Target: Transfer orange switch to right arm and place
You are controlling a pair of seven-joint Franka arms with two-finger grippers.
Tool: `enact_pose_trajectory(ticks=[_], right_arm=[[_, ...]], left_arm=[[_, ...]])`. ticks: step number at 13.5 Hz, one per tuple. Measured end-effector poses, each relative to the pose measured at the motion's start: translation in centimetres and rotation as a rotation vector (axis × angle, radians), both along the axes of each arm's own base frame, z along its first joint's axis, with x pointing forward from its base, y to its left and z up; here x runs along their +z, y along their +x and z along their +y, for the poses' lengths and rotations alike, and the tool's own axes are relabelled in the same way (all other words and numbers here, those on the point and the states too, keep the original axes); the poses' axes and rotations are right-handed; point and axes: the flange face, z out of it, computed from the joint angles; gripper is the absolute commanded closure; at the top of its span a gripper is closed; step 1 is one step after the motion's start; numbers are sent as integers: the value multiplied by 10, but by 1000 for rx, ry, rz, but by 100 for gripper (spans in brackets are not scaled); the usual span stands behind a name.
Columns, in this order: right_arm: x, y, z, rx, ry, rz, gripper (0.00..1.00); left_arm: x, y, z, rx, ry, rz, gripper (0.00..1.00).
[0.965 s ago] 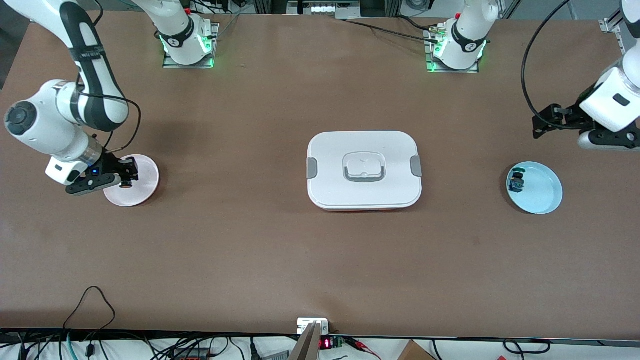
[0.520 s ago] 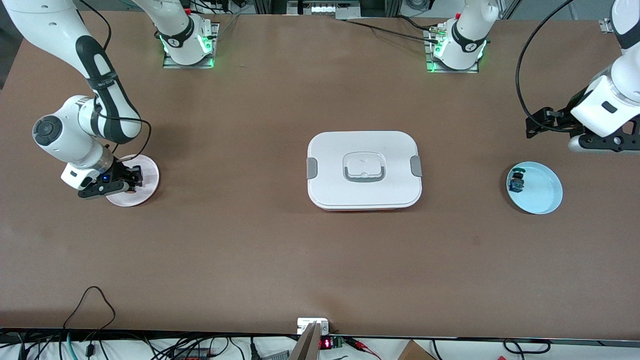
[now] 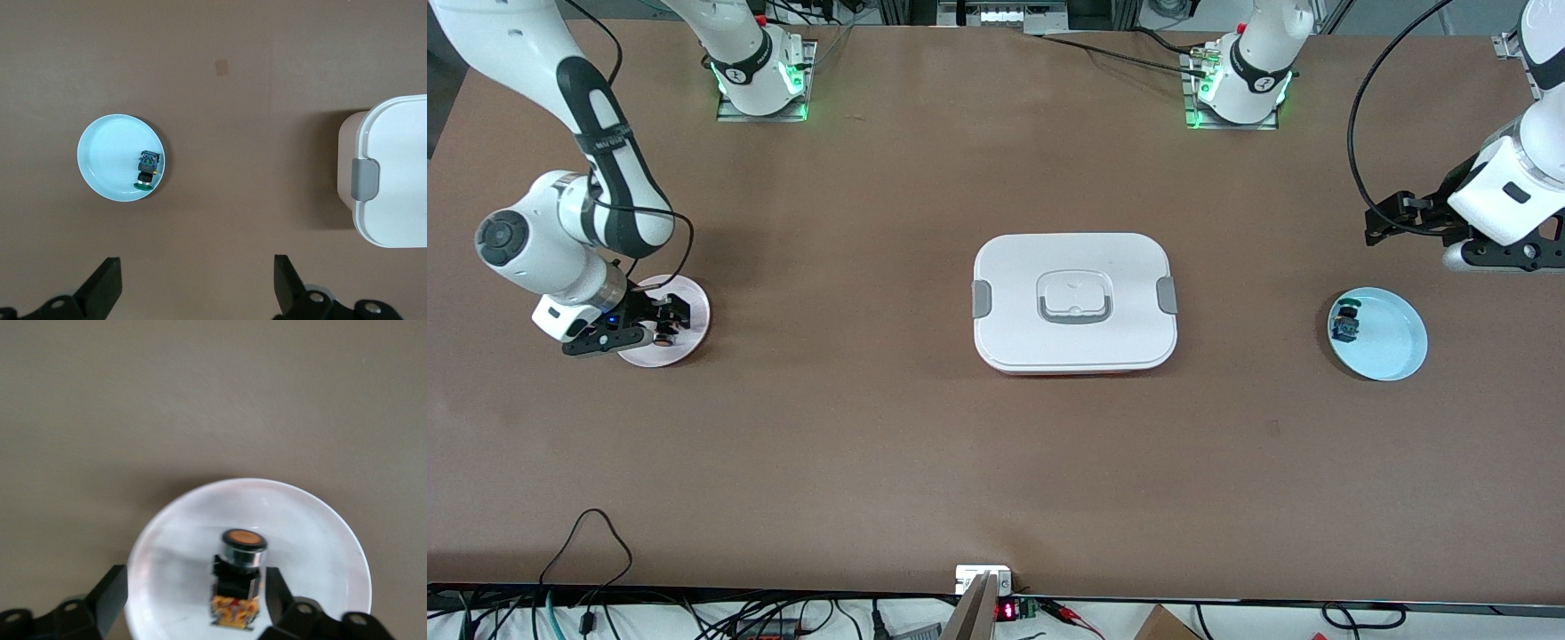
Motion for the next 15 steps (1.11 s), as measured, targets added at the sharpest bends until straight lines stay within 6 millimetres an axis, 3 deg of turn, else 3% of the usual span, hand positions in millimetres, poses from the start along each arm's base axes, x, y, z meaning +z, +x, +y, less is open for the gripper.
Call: enact_pose_trajectory(ticks=[5,8,10,12,15], right_arm=[[160,11,65,-18,29,40,0],[262,12,84,-5,19,16,0],[314,17,86,2,20,-16,0],[330,19,95,11,45,-11,0],[324,13,129,33,52,47,0]], left_arm=[[0,-1,-3,-5,-2,4,0],[0,-1,-4,-6,-2,5,0],[0,-1,-4,-5,-2,6,0],[0,-1,-4,-5,-2,10,0],[0,-2,-4,-5,-2,14,0]])
